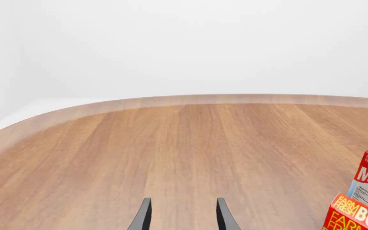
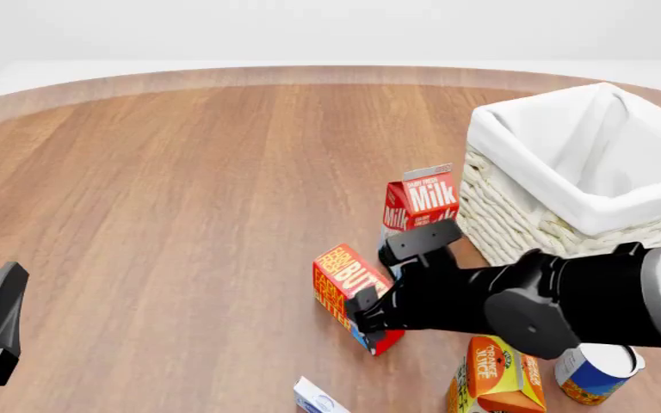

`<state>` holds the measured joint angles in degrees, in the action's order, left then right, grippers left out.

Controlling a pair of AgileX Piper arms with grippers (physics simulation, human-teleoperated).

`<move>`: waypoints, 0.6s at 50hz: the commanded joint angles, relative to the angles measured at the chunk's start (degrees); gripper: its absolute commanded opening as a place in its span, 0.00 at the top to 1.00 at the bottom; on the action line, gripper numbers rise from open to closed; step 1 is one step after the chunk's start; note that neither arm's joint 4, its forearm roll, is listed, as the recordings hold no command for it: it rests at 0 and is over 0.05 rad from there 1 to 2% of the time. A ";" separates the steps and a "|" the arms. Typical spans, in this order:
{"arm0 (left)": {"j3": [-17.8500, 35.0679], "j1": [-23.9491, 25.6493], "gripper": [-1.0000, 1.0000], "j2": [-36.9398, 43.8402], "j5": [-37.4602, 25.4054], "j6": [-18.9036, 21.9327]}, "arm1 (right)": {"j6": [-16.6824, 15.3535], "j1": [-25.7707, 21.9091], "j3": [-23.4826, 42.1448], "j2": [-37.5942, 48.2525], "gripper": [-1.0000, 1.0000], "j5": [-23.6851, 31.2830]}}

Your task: Pick up the cream cheese box and the butter, and put them in the basket.

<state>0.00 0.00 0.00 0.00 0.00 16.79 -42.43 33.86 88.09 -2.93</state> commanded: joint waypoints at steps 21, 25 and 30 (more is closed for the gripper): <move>0.00 0.00 0.00 0.00 0.00 0.00 | 0.55 -0.83 0.54 3.98 0.00 -1.58; 0.00 0.00 0.00 0.00 0.00 0.00 | 0.43 -0.63 0.52 4.27 0.00 -1.76; 0.00 0.00 0.00 0.00 0.00 0.00 | 0.52 -0.69 0.54 4.75 0.00 -2.01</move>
<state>0.00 0.00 0.00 0.00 0.00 16.62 -42.40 34.46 91.49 -4.32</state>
